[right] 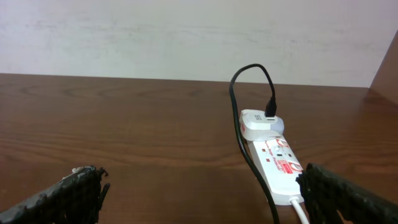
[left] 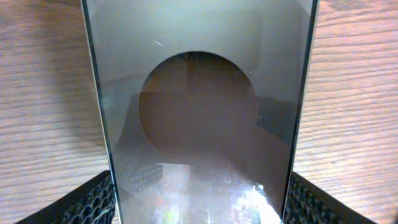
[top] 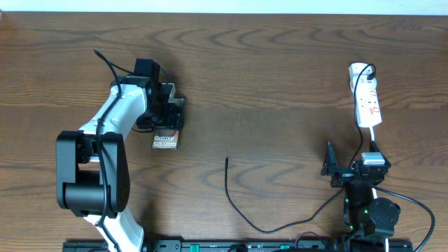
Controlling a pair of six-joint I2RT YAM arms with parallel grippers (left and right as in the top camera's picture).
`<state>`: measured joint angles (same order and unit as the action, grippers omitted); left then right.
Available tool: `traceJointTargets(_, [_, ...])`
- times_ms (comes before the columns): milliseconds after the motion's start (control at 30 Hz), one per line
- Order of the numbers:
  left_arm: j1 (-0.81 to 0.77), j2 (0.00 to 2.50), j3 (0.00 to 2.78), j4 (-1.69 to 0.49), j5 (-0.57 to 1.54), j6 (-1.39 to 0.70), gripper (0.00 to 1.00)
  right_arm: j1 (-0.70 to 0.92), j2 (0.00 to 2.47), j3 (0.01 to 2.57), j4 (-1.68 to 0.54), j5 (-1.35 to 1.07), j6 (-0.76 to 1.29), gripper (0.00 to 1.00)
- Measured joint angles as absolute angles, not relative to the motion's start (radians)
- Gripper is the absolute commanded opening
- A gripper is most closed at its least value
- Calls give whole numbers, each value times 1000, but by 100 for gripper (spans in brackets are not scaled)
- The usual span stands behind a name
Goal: Plug charger to phone and switch on socket
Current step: 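Lift the phone with the left gripper and raise it upright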
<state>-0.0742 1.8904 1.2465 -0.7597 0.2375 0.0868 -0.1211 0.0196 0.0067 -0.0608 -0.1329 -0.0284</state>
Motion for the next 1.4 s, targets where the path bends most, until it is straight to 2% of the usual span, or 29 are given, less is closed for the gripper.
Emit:
traceJointTargets(367, [-74, 1861, 1248, -760, 369, 86, 7, -121, 20, 7, -60, -133, -28, 99])
traceJointTargets(867, [-74, 1858, 1256, -674, 793, 66, 7, -121, 20, 7, -61, -133, -29, 99])
traceJointTargets(1100, [-74, 1858, 1257, -519, 979, -89, 7, -121, 20, 7, -61, -133, -28, 99])
traceJointTargets(1400, [-74, 1858, 1259, -199, 1102, -453, 7, -121, 20, 7, -60, -133, -28, 99])
